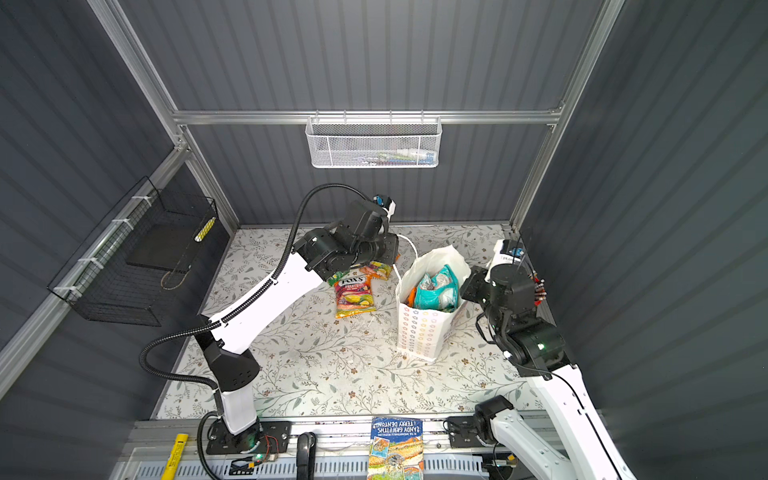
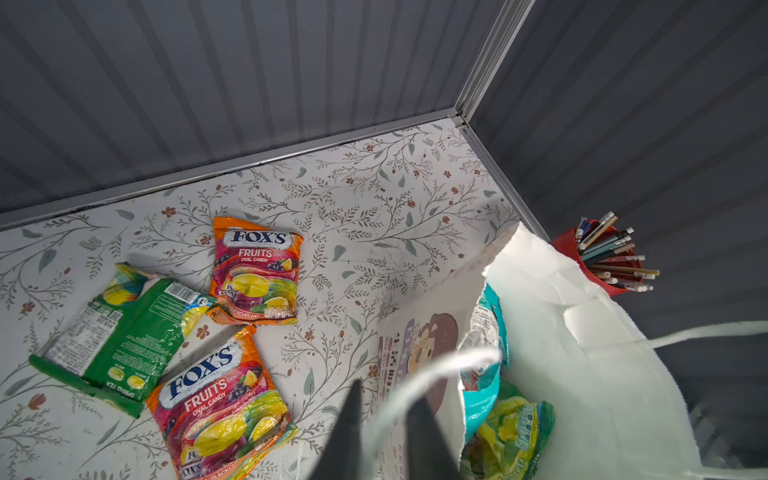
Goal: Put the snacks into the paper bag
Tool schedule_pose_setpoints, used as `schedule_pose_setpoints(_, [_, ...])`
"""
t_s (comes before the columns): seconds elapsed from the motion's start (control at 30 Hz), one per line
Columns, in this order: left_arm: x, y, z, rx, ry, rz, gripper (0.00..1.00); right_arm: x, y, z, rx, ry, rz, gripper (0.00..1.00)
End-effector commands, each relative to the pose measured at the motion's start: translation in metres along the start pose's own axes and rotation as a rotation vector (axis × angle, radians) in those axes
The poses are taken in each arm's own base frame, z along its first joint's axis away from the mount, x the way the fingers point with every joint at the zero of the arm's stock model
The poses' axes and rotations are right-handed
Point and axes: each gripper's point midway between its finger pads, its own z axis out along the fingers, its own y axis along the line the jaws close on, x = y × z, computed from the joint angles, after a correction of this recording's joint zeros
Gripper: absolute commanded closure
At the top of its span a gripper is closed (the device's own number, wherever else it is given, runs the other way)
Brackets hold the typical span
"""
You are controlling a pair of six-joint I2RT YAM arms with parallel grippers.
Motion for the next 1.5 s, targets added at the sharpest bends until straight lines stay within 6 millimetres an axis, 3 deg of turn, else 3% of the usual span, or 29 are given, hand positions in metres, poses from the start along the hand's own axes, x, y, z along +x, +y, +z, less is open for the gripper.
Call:
schedule_pose_setpoints(0.0, [-0.019, -0.018, 0.001, 0.097, -0.020, 0.004, 1.00, -0.029, 0.023, 0.002, -0.069, -0.044, -0.014, 1.00])
schedule_pose_setpoints(0.07, [-0.032, -0.032, -0.004, 0.165, -0.043, 0.001, 1.00, -0.042, 0.036, 0.004, -0.098, -0.048, -0.022, 1.00])
schedule_pose_setpoints(0.2, [-0.060, -0.043, -0.031, 0.219, -0.136, -0.028, 1.00, -0.072, 0.058, 0.000, -0.159, -0.081, -0.030, 1.00])
schedule_pose_setpoints(0.3, [-0.067, -0.046, -0.044, 0.245, -0.183, -0.031, 1.00, -0.084, 0.065, 0.001, -0.171, -0.093, -0.042, 1.00])
schedule_pose_setpoints(0.4, [-0.053, -0.046, -0.040, 0.242, -0.163, -0.021, 1.00, -0.074, 0.060, 0.009, -0.157, -0.072, -0.049, 1.00])
schedule_pose_setpoints(0.5, [-0.030, -0.045, -0.025, 0.246, -0.114, -0.025, 1.00, -0.050, 0.047, 0.017, -0.148, -0.026, -0.031, 1.00])
schedule_pose_setpoints(0.6, [-0.007, -0.045, -0.013, 0.261, -0.068, -0.043, 1.00, -0.030, 0.030, 0.016, -0.120, -0.011, -0.008, 1.00])
schedule_pose_setpoints(0.7, [0.004, -0.050, -0.013, 0.301, -0.054, -0.059, 1.00, -0.021, 0.013, 0.007, -0.068, -0.012, 0.000, 1.00])
schedule_pose_setpoints(0.8, [0.006, -0.058, -0.022, 0.348, -0.056, -0.076, 1.00, -0.017, 0.000, -0.006, -0.023, -0.018, 0.008, 0.78])
schedule_pose_setpoints(0.83, [0.006, -0.059, -0.024, 0.353, -0.063, -0.078, 1.00, -0.017, -0.004, -0.011, -0.009, -0.022, 0.013, 0.66])
schedule_pose_setpoints(0.87, [0.007, -0.063, -0.027, 0.362, -0.071, -0.074, 1.00, -0.017, -0.011, -0.017, 0.017, -0.029, 0.029, 0.45])
schedule_pose_setpoints(0.97, [0.012, -0.069, -0.025, 0.372, -0.063, -0.066, 1.00, -0.016, -0.019, -0.040, 0.033, -0.035, 0.076, 0.09])
schedule_pose_setpoints(1.0, [0.012, -0.070, -0.024, 0.373, -0.059, -0.065, 1.00, -0.015, -0.021, -0.046, 0.034, -0.035, 0.092, 0.01])
schedule_pose_setpoints(1.13, [0.019, -0.071, -0.017, 0.369, -0.038, -0.063, 1.00, 0.009, -0.028, -0.056, 0.039, 0.040, 0.157, 0.01])
schedule_pose_setpoints(1.3, [0.021, -0.070, -0.015, 0.355, -0.037, -0.057, 1.00, 0.039, -0.041, -0.044, 0.125, 0.159, 0.204, 0.01])
schedule_pose_setpoints(1.47, [0.021, -0.069, -0.012, 0.350, -0.035, -0.055, 1.00, 0.062, -0.049, -0.019, 0.180, 0.221, 0.202, 0.01])
